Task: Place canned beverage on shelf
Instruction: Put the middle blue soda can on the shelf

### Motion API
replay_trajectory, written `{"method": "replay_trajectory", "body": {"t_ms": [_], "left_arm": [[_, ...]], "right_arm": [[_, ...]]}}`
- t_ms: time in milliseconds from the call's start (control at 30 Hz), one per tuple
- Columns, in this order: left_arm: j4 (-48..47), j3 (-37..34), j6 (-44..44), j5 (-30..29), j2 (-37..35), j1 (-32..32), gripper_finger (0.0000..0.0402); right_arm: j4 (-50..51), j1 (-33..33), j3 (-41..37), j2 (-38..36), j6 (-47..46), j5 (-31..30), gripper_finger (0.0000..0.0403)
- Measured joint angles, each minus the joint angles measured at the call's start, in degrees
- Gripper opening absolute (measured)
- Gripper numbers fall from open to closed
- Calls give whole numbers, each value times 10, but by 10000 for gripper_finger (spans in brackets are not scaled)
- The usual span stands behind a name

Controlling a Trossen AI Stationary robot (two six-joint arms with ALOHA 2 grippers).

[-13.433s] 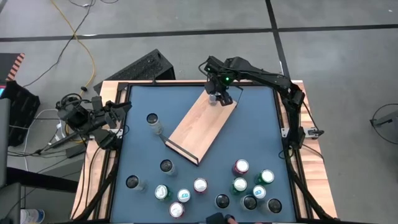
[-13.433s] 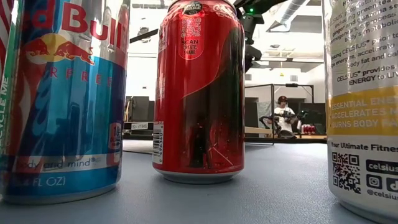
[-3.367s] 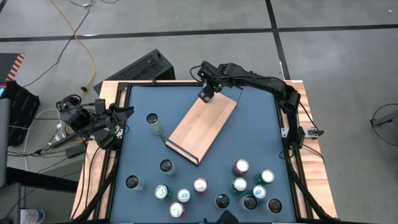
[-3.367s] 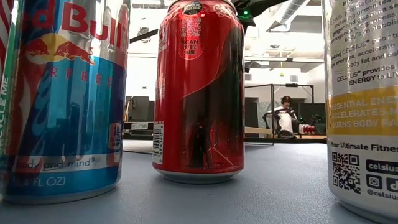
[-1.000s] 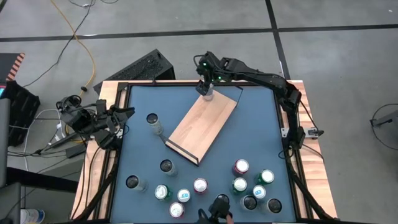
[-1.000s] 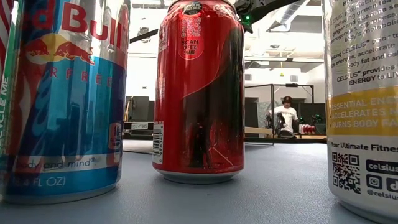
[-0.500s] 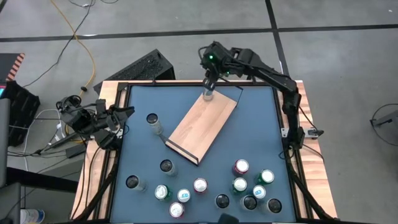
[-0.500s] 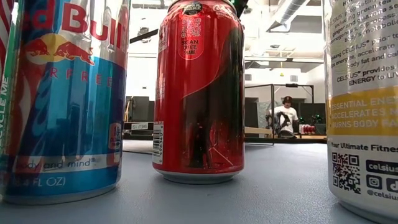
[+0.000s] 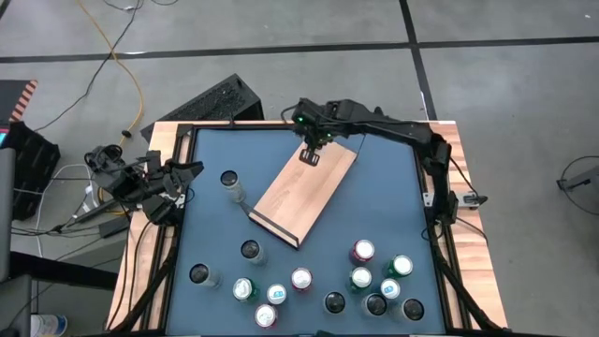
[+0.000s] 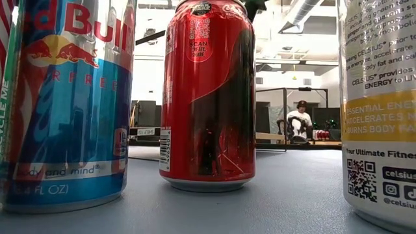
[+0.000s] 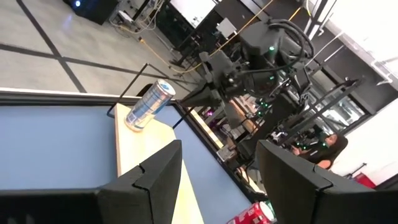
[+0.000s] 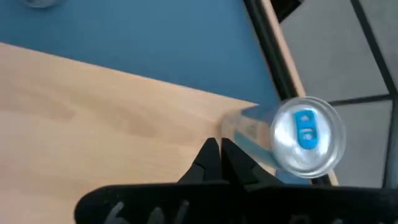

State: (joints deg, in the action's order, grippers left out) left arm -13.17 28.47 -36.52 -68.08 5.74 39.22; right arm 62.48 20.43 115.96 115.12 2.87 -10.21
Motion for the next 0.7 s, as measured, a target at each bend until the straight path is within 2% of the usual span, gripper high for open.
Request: {"method": "replay_trajectory", "body": {"t_ms": [467,700], "left_arm": [[-1,0,-8,-1,0,0,194],[-7,0,-8,-24,0,0,194]], "right_arm": [[-24,39,0,4,-9,28,0],[-32,51,0,4,-9,28,0]]}}
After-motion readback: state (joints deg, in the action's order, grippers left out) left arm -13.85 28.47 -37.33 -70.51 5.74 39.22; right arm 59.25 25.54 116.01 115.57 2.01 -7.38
